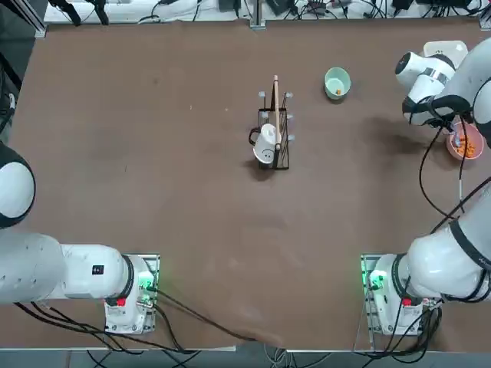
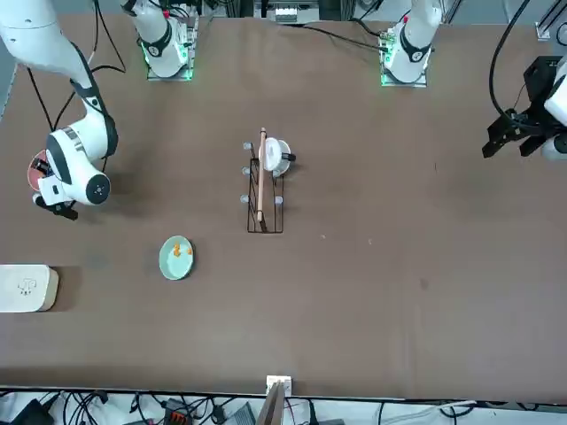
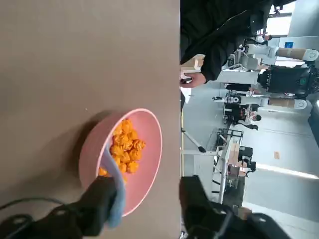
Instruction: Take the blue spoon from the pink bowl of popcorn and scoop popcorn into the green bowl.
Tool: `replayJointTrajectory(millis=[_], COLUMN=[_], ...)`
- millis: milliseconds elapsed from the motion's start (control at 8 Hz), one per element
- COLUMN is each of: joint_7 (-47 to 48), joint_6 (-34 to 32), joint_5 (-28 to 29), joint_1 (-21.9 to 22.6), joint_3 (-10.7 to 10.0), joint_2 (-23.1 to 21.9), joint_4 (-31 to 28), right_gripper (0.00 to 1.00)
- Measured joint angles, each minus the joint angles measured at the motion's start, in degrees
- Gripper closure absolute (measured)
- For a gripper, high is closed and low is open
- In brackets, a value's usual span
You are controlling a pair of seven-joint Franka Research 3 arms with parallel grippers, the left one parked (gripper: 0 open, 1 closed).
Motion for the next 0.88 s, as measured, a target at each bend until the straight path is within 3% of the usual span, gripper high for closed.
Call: replayJointTrajectory(millis=[125, 500, 875], joint_7=[0.0, -0.9, -4.1], joint_6=[0.1, -1.9, -9.1], joint_5=[2.7, 17.4, 36.1], joint_1=[0.0, 0.3, 0.6], joint_3=[1.0, 6.4, 12.4], joint_2=[-0.9, -5.3, -6.8], joint_4=[0.4, 3.7, 13.1], right_gripper=[0.00, 0.00, 0.00])
